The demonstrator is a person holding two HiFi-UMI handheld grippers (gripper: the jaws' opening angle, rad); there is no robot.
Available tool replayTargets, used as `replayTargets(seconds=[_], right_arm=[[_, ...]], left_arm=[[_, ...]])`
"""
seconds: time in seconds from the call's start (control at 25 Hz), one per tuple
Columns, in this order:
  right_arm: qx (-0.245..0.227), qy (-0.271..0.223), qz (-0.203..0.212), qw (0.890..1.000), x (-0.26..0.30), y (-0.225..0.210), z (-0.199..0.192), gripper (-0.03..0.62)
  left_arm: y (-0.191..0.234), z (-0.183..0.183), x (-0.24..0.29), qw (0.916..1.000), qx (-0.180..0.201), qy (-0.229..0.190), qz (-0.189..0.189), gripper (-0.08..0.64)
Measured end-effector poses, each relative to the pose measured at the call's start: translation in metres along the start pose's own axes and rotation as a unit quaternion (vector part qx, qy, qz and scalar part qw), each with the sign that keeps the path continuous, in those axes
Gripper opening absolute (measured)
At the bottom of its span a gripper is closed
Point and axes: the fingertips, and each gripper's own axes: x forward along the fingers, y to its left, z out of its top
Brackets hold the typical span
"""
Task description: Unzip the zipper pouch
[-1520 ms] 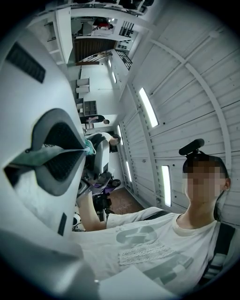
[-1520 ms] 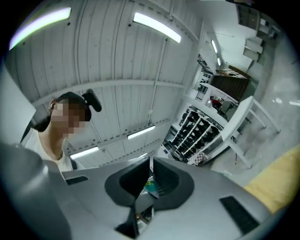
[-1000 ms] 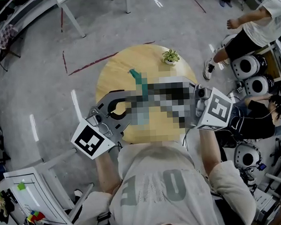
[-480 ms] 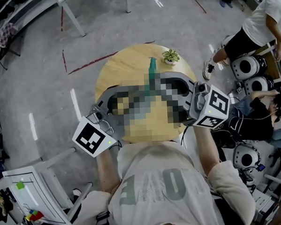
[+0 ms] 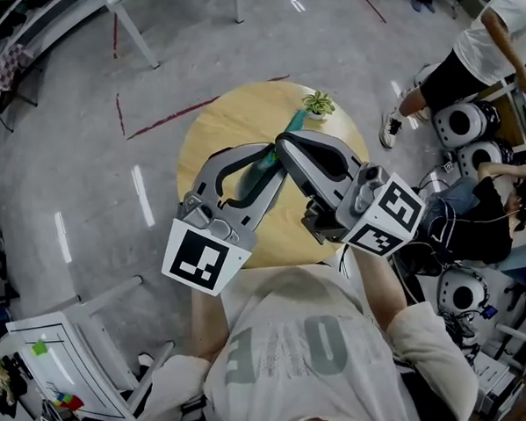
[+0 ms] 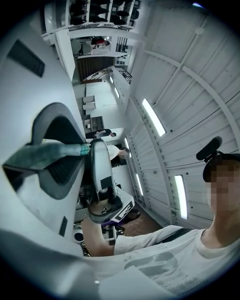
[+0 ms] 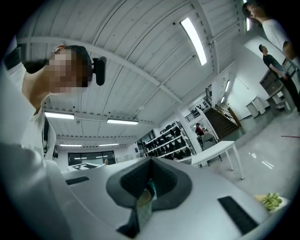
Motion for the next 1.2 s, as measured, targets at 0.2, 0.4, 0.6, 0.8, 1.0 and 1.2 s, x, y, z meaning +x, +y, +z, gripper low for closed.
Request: replayTargets(seconds=[0.2, 0.4, 0.6, 0.8, 1.0, 1.2], right_arm=[[-0.001, 0.005, -0.019, 1.0, -0.004, -0.005, -0.004, 0.028], [0.023, 0.005, -0.044, 0.999, -0.01, -0.021, -0.011, 0.028], [0.037, -0.006, -0.113, 0.993, -0.029, -0.054, -0.013, 0.028], [0.029, -0.003, -0.176, 0.984, -0.056, -0.09, -0.018, 0.028], [0.018, -0.005, -0.218, 0.976, -0.08, -0.116, -0.015, 0.028], [0.013, 0.009, -0.227, 0.974, -0.086, -0.12, -0.023, 0.028]], left_arm=[[-0.002, -0.006, 0.002, 0.9999, 0.003, 0.008, -0.009, 0.072], [-0.004, -0.016, 0.013, 0.9996, 0.008, 0.025, -0.009, 0.069], [-0.006, -0.01, 0.008, 0.9997, -0.015, -0.009, -0.016, 0.055], [0.005, -0.007, -0.005, 0.9974, -0.068, -0.025, -0.002, 0.055], [0.018, -0.007, -0.017, 0.9974, -0.065, -0.029, 0.009, 0.055], [0.013, -0.011, -0.01, 0.998, -0.059, -0.021, 0.004, 0.055]])
